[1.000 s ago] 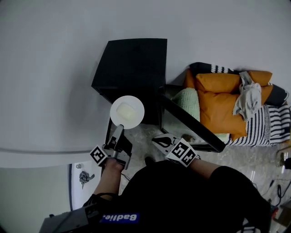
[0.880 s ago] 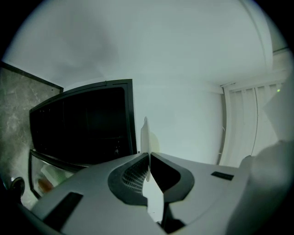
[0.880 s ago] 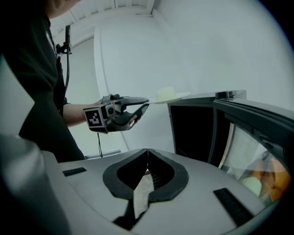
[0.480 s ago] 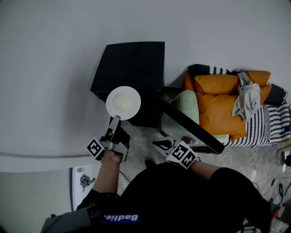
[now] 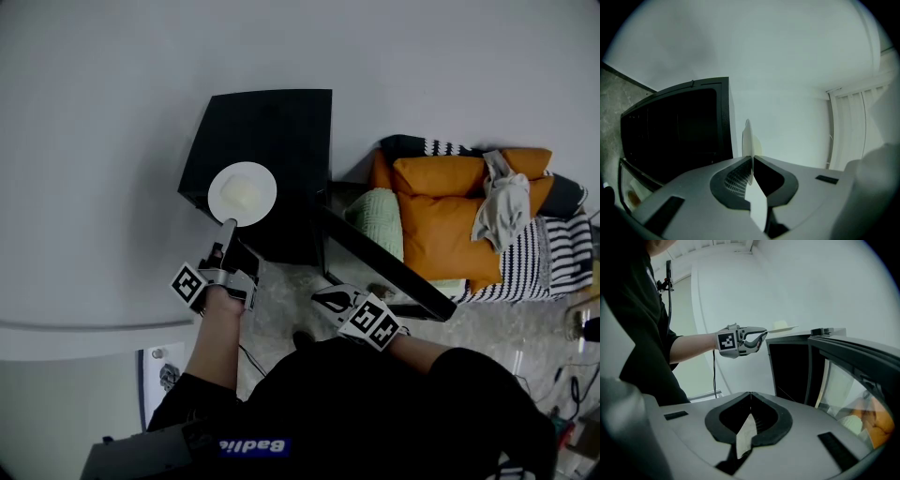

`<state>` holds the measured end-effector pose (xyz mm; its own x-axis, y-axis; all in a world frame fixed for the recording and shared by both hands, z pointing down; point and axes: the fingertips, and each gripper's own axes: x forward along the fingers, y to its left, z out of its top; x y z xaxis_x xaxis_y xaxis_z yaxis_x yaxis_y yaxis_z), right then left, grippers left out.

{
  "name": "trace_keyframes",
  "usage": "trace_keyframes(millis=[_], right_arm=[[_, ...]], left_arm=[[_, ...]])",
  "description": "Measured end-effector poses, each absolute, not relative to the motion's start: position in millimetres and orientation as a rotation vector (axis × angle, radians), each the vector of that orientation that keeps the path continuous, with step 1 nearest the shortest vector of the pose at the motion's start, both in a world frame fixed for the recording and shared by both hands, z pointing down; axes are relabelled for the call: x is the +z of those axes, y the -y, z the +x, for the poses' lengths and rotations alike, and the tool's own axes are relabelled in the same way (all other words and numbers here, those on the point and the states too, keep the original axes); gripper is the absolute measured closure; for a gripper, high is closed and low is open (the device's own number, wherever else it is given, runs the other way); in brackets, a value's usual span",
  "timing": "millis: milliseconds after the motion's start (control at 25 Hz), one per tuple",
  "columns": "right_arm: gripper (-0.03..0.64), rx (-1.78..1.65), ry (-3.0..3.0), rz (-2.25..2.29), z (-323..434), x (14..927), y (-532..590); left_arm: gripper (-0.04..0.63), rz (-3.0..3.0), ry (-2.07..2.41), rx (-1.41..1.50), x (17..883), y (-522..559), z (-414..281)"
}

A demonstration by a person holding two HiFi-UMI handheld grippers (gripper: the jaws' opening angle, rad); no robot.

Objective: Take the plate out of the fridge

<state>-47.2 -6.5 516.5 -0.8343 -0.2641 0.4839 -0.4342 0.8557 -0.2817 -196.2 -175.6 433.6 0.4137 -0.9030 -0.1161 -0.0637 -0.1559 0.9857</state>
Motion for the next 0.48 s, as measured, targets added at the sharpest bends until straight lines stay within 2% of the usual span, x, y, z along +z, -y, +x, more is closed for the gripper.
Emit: trace_keyframes(millis=[480], right_arm=[[0.606, 0.558, 2.570, 0.536, -39.6, 523.9, 12.8]], left_arm=[[0.577, 1.508, 0.906, -0.958, 443.2, 210.4, -189.9]])
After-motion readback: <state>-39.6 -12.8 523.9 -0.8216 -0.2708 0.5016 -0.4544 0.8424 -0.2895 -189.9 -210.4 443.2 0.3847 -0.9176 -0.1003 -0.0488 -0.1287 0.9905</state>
